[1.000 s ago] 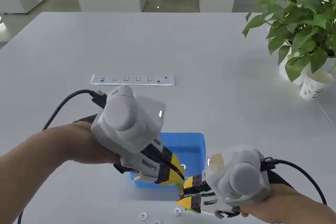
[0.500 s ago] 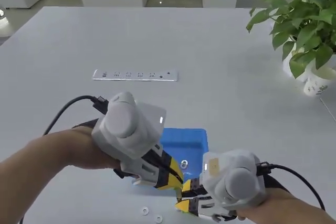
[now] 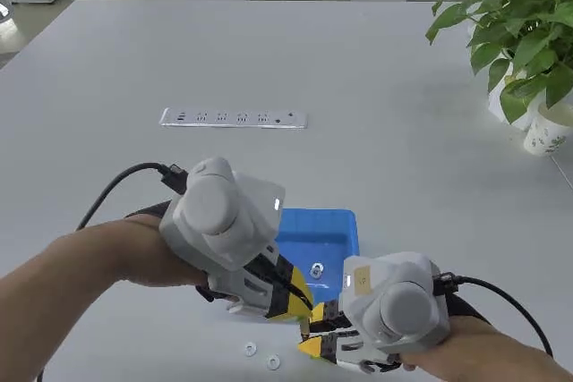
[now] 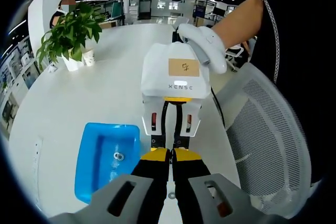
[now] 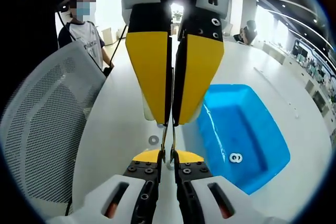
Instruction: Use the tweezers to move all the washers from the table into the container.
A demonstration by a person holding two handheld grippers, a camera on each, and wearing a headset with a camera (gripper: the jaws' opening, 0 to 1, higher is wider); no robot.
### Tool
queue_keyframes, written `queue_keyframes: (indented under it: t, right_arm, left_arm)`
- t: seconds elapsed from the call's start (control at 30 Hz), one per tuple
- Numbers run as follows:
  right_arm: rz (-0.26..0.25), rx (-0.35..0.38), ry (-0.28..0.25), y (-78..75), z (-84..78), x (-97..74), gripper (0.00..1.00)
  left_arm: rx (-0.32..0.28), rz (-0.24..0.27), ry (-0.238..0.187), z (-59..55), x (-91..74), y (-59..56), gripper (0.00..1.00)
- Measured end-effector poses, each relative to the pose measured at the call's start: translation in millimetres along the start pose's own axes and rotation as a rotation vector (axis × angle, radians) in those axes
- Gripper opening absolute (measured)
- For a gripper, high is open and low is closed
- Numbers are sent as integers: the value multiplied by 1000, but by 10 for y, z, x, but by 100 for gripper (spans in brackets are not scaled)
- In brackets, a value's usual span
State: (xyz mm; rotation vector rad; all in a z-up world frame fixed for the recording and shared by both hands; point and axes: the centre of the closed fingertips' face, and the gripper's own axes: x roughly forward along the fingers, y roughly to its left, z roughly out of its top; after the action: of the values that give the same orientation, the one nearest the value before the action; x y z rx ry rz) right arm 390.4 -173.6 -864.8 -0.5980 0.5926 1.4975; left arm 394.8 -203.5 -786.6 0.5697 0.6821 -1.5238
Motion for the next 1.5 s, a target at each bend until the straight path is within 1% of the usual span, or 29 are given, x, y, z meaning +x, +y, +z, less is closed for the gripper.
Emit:
queue_keyframes:
  t: [0.73, 1.17, 1.5]
  right_arm:
    - [4, 15, -1, -2, -55, 32, 12]
    - [8, 12, 3, -6, -72, 57, 12]
    - [9, 20, 0, -7, -87, 60, 12]
  left_arm:
    - [1, -4, 6, -31, 56, 6, 5]
    - [2, -5, 10, -55, 81, 12, 5]
    - [0, -6, 3, -45, 99, 14, 5]
